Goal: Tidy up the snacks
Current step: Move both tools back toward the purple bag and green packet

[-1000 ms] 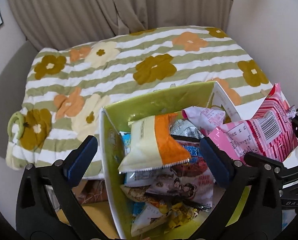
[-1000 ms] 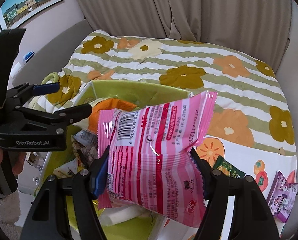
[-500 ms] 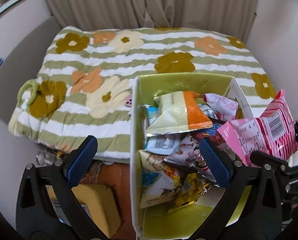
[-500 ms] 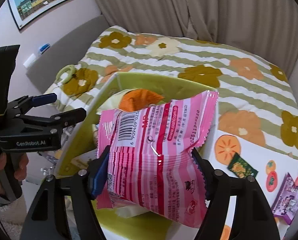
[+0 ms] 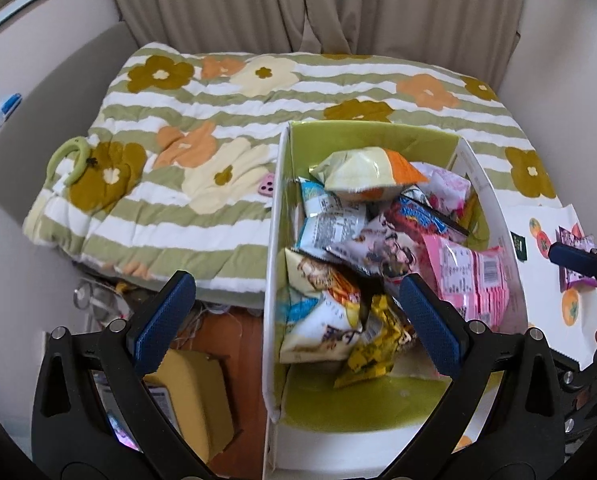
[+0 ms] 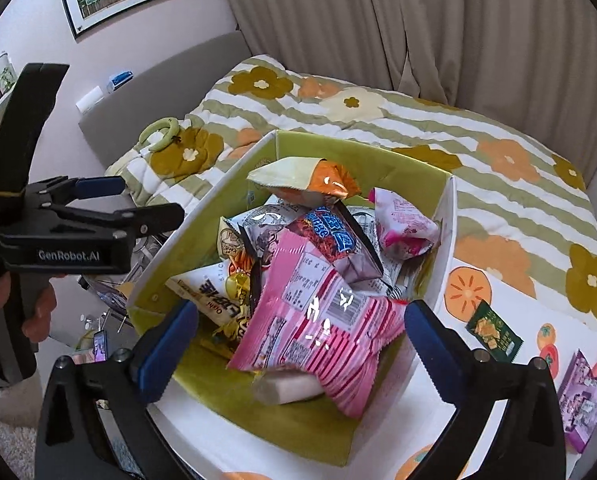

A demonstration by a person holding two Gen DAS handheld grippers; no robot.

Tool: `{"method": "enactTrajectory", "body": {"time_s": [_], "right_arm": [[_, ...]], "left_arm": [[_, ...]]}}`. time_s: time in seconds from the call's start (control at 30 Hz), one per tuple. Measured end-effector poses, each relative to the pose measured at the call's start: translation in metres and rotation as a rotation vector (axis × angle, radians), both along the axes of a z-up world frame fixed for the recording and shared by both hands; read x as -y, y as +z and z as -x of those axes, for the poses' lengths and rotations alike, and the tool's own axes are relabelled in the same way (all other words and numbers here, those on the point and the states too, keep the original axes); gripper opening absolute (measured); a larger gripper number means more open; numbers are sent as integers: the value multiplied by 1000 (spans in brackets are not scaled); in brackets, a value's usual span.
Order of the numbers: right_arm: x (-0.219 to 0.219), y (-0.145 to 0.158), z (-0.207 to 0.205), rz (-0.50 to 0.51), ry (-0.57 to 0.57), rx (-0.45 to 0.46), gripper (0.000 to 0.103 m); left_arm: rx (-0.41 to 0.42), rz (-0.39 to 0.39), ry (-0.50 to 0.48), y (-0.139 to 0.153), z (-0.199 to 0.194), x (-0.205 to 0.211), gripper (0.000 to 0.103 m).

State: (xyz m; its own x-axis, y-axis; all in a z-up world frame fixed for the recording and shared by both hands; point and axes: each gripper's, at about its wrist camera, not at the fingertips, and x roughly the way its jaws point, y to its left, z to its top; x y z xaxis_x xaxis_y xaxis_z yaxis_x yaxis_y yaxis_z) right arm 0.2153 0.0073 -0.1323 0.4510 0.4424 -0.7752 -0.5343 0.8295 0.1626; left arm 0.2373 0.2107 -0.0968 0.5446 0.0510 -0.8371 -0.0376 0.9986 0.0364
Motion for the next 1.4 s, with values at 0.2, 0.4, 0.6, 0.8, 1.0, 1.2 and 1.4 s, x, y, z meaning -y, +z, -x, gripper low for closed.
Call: {"method": "enactTrajectory", "body": {"time_s": [0.2,0.4,0.6,0.8,1.0,1.2,1.4], "right_arm": [[10,13,22,-15,-41,56,103],[33,30,42,-19,-133,108,103],[75,49,59,17,-279,200,103],[130,59,72,47,-420,235,103],[201,55,75,56,-522,224,103],[268,38,65,69,-564,170,103],[323,6,42,87,-559,95,103]], "left_arm": [[40,2,-30,12,18,9,101],[74,30,-100,26,27,31,101],[91,51,-182,34,27,67,101],[94,70,-283,39,22,130,101],[61,77,-368,29,11,215,101],[-35,56,-396,-6,-10,294,101],[-128,44,-363,-54,-40,338,101]]}}
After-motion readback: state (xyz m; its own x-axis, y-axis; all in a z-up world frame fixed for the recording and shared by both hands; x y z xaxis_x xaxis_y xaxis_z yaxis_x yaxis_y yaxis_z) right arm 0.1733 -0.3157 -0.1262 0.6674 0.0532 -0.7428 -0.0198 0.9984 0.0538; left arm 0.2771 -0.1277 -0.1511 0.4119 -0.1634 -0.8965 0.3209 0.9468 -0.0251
